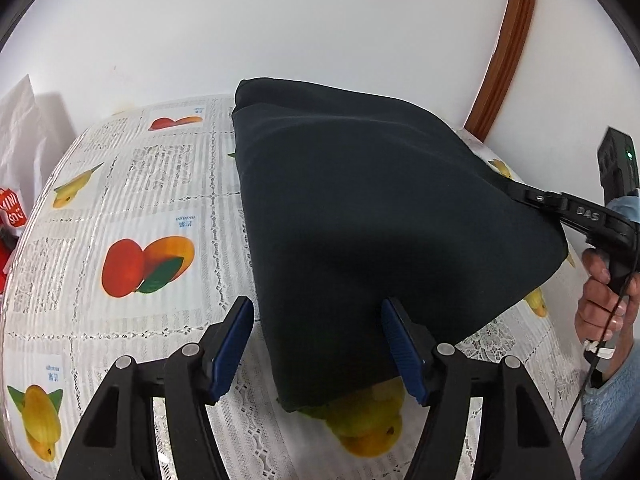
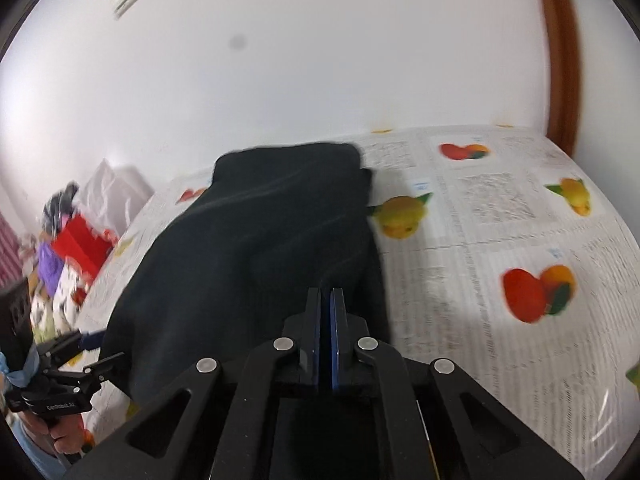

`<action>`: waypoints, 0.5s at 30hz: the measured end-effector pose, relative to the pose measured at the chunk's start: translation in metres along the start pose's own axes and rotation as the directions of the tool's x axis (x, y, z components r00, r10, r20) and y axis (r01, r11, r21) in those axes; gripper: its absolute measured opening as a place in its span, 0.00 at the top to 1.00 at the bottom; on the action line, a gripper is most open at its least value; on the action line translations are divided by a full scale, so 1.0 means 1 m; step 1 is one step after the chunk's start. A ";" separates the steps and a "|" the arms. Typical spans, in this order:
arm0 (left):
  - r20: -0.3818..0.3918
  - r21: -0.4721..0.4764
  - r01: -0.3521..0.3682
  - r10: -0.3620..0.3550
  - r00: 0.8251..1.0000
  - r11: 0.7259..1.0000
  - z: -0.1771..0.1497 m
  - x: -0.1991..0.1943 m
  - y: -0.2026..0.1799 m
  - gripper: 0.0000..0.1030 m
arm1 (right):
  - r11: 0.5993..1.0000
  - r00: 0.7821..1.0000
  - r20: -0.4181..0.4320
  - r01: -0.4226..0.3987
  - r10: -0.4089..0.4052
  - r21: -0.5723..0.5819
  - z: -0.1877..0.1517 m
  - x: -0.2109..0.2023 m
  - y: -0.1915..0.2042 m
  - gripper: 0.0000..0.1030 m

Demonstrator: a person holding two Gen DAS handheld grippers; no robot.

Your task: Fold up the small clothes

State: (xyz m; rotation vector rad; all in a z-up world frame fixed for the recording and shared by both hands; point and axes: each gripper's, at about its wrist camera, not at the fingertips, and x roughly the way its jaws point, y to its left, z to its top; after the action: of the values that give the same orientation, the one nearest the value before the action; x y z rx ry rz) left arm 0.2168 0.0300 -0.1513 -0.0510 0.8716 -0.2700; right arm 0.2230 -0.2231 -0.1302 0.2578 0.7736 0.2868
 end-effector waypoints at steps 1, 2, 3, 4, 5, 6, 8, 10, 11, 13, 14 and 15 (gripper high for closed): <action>0.000 0.001 0.000 0.000 1.000 1.000 -0.001 0.000 0.000 0.36 | 0.999 1.000 0.001 -0.030 0.030 0.026 -0.001 -0.003 -0.007 0.97; 0.000 0.004 -0.001 0.001 1.000 1.000 -0.001 0.001 0.000 0.36 | 0.998 0.999 0.001 -0.038 0.038 0.040 -0.003 -0.005 -0.011 0.97; 0.001 0.013 -0.008 0.008 1.000 1.000 -0.001 0.001 -0.001 0.36 | 0.999 0.999 -0.009 -0.035 0.035 0.039 -0.004 -0.004 -0.012 0.97; 0.003 0.020 -0.014 0.014 1.000 1.000 -0.001 0.000 -0.002 0.36 | 0.999 1.000 -0.014 -0.027 0.027 0.028 -0.005 -0.004 -0.011 0.97; 0.004 0.023 -0.019 0.018 1.000 1.000 -0.002 -0.001 -0.003 0.36 | 1.000 1.000 -0.009 -0.010 0.011 0.007 -0.006 -0.006 -0.009 0.97; 0.007 0.025 -0.021 0.021 1.000 0.999 -0.002 -0.004 -0.004 0.37 | 1.000 1.000 0.003 0.000 0.000 -0.005 -0.007 -0.009 -0.008 0.97; 0.012 0.033 -0.028 0.028 1.000 0.999 -0.003 -0.007 -0.005 0.37 | 1.000 1.000 -0.002 0.007 -0.007 -0.007 -0.008 -0.010 -0.006 0.97; 0.016 0.034 -0.033 0.033 0.999 0.999 -0.003 -0.010 -0.004 0.37 | 0.999 1.000 -0.009 0.029 -0.030 -0.017 -0.008 -0.011 -0.003 0.97; 0.013 0.033 -0.033 0.033 0.999 0.999 -0.003 -0.011 -0.004 0.37 | 0.999 0.999 -0.004 0.041 -0.041 -0.026 -0.008 -0.014 -0.001 0.97; 0.010 0.029 -0.035 0.035 0.999 0.999 -0.005 -0.013 -0.004 0.37 | 0.997 0.998 0.009 0.066 -0.066 -0.047 -0.009 -0.018 0.003 0.97; 0.009 0.028 -0.039 0.039 0.999 0.999 -0.006 -0.014 -0.004 0.37 | 0.995 0.997 0.009 0.079 -0.078 -0.055 -0.010 -0.020 0.003 0.97; 0.009 0.026 -0.042 0.042 0.999 0.999 -0.007 -0.014 -0.004 0.37 | 0.995 0.996 0.005 0.087 -0.087 -0.058 -0.010 -0.020 0.004 0.96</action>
State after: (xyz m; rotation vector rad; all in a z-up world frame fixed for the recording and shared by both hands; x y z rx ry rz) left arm 0.2019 0.0299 -0.1441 -0.0095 0.8599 -0.2418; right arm 0.2013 -0.2255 -0.1231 0.1692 0.7702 0.2263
